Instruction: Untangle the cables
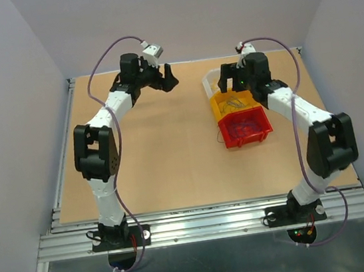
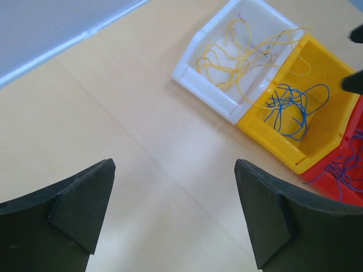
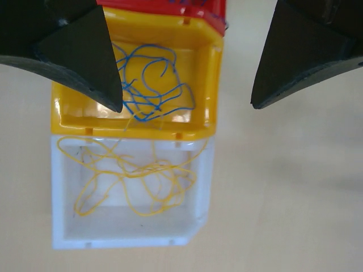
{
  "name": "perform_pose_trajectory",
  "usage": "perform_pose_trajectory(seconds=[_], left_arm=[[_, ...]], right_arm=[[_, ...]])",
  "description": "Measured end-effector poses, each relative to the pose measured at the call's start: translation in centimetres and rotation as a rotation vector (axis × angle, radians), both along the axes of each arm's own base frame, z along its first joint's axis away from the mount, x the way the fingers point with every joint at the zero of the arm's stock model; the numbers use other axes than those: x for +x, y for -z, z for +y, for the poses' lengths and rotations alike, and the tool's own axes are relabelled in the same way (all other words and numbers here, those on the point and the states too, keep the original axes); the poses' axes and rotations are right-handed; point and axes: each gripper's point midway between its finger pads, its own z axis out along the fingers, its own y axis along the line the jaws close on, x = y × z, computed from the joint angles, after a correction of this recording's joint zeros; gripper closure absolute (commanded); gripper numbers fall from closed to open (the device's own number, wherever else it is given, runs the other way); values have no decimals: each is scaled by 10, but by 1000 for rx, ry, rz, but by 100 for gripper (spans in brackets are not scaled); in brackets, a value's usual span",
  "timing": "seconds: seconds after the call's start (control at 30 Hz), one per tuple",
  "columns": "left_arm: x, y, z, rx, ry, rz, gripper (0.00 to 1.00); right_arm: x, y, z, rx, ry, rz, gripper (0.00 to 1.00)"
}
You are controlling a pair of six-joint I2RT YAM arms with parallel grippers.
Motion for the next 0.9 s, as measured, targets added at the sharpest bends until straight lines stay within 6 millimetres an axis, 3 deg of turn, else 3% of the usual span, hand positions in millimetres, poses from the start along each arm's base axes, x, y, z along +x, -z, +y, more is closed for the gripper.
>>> perform_pose_trajectory(seconds=[0.03, 0.13, 0.23, 0.3, 0.4, 0.5, 0.6, 0.73, 0.83, 0.9], left_arm=[[-5, -5, 9, -4, -18, 3, 1], [-13, -41, 49, -27, -92, -54, 1], [-36, -87, 98, -48, -176, -152, 1], [-64, -106, 130, -42, -230, -205, 1], [-109, -130, 154, -17, -264, -314, 1], [-158, -126, 156, 8, -246, -376, 1], [-199, -95, 157, 34, -231, -377, 1], [-228, -54, 166, 71, -258, -369, 1], [-241, -30, 171, 90, -281, -363, 1], [-248, -25, 174, 96, -292, -377, 1]], right_arm=[[-7, -7, 2, 18, -16, -13, 0], [-43, -61, 7, 98, -81, -170, 0], [-78, -108, 4, 145, -120, -323, 0], [-103, -121, -3, 157, -118, -386, 0], [-143, -118, -19, 167, -83, -434, 0], [-171, -106, -30, 188, -53, -457, 0], [-191, -80, -38, 210, -25, -443, 0], [-207, -44, -45, 225, 7, -396, 0], [-212, -38, -47, 237, 19, -394, 0], [-215, -38, -48, 251, 25, -401, 0]])
